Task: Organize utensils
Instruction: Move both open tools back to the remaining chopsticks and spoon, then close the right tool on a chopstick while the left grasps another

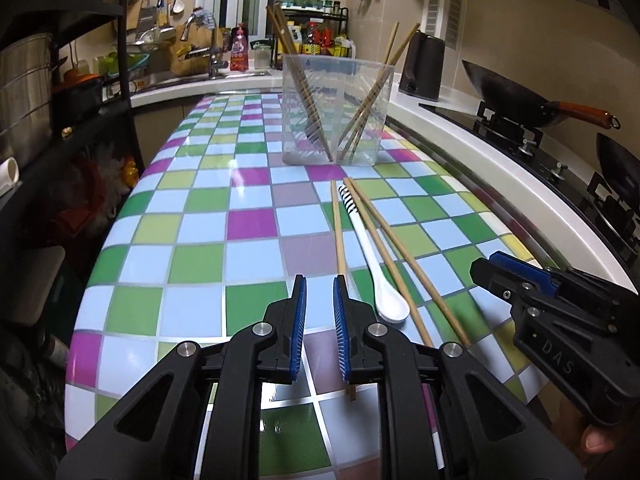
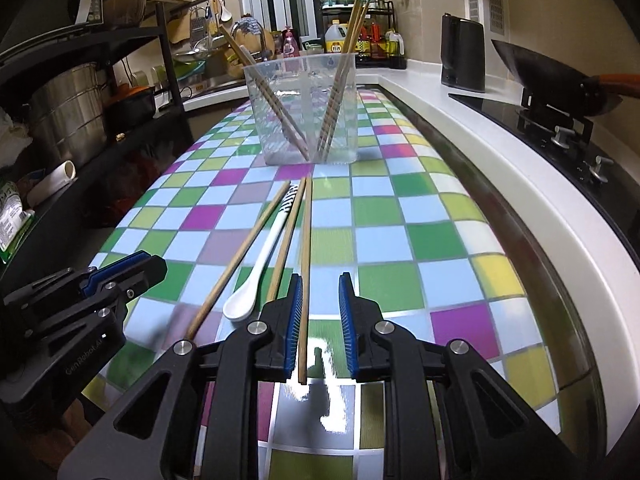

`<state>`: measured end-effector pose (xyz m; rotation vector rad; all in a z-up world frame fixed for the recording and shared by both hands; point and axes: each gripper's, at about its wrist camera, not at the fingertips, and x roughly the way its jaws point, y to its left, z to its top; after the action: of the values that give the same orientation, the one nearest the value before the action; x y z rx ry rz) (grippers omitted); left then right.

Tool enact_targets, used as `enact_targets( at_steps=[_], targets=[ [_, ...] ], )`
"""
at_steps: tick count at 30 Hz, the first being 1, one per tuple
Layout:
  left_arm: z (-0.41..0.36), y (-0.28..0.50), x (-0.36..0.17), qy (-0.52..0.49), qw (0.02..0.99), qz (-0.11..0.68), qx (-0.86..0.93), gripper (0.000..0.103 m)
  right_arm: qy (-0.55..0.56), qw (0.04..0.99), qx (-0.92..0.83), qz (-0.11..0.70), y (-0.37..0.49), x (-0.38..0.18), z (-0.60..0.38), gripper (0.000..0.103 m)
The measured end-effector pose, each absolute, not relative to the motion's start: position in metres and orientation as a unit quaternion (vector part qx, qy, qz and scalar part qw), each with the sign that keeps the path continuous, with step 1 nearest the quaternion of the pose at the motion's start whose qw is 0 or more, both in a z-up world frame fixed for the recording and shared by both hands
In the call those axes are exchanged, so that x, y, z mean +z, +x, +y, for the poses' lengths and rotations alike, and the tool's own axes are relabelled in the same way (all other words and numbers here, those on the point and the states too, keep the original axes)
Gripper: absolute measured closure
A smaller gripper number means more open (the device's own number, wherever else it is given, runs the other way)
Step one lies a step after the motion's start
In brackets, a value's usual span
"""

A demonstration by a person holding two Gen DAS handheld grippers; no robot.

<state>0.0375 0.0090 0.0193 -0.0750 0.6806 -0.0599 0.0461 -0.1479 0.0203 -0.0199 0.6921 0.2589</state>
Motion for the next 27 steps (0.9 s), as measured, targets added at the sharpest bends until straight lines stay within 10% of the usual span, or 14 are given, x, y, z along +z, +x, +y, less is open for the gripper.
enact_targets(
  at_steps=[27],
  targets=[
    [-0.002,0.045,-0.01,-0.05,0.922,0.381,-0.042,0.081,-0.024,0.918,0.131,0.373,0.052,-0.013,-0.141,0.084]
  ],
)
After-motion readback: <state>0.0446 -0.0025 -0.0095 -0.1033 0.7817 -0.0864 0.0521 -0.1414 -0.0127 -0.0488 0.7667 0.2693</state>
